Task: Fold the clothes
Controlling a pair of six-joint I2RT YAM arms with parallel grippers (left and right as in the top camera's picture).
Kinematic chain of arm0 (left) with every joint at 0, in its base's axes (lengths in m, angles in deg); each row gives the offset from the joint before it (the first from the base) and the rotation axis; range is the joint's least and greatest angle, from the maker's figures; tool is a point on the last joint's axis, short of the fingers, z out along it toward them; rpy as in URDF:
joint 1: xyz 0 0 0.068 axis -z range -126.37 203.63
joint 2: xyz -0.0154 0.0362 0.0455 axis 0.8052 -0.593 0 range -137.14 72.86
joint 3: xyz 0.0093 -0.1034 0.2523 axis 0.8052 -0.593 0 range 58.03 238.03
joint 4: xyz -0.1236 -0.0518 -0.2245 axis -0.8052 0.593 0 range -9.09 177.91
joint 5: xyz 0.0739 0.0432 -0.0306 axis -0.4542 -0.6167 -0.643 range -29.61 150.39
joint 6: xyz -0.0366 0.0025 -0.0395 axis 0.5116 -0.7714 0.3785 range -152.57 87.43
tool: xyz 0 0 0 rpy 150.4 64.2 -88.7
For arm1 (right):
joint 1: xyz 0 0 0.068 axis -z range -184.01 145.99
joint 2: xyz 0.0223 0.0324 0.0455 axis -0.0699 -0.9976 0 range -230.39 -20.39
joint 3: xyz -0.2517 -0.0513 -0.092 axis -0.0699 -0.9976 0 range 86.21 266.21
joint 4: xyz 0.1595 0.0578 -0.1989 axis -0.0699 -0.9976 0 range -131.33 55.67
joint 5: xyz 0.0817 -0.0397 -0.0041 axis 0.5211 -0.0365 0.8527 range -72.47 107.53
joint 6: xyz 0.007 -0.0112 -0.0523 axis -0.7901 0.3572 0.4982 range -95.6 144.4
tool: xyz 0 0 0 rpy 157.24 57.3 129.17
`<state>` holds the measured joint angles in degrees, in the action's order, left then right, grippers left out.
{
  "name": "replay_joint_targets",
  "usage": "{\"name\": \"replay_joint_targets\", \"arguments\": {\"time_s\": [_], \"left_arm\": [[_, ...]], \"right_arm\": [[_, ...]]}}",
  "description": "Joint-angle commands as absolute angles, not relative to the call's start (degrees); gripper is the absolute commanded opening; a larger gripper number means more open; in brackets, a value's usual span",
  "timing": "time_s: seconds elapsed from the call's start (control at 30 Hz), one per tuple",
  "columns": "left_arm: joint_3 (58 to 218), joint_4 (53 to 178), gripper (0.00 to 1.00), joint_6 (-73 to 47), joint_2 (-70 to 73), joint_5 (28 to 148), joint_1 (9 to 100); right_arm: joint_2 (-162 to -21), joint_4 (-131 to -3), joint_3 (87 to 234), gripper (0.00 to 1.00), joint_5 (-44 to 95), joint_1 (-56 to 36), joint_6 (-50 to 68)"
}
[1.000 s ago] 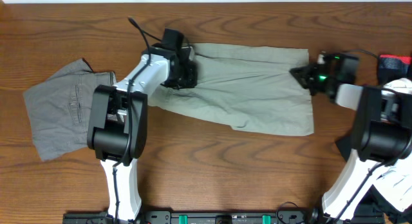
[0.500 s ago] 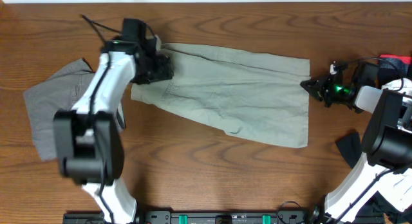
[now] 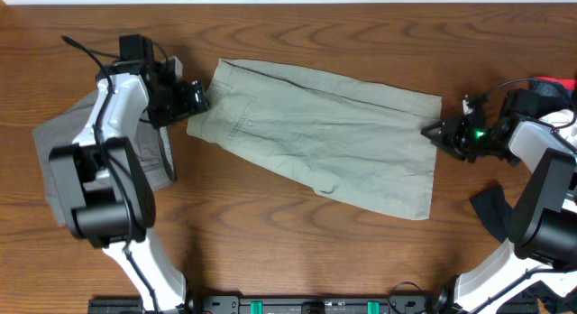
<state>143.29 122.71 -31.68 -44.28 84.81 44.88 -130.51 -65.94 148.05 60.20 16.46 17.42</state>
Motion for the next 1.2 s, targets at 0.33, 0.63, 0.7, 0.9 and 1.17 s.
{"name": "replay_joint_targets", "arguments": {"time_s": [0.33, 0.63, 0.7, 0.9, 1.17], "left_arm": [[143.3, 124.1, 0.31, -37.3, -53.0, 106.2, 45.9], [143.3, 132.3, 0.06, -35.3, -51.2, 106.2, 46.8], [143.3, 132.5, 0.06, -35.2, -49.0, 105.9, 46.8], [143.6, 132.3, 0.06, -34.2, -35.9, 93.1, 46.9], [147.3, 134.4, 0.06, -34.4, -21.5, 77.6, 47.1]], "right_arm": [[-129.2, -75.0, 147.6, 0.30, 64.7, 12.3, 29.2], [-125.3, -73.0, 147.6, 0.19, 62.0, 6.1, 32.2], [-123.9, -72.9, 147.6, 0.19, 59.3, 5.6, 32.0], [-121.9, -72.5, 147.6, 0.19, 51.5, 5.4, 25.0], [-122.0, -70.7, 147.6, 0.19, 51.4, 5.3, 21.8]]}}
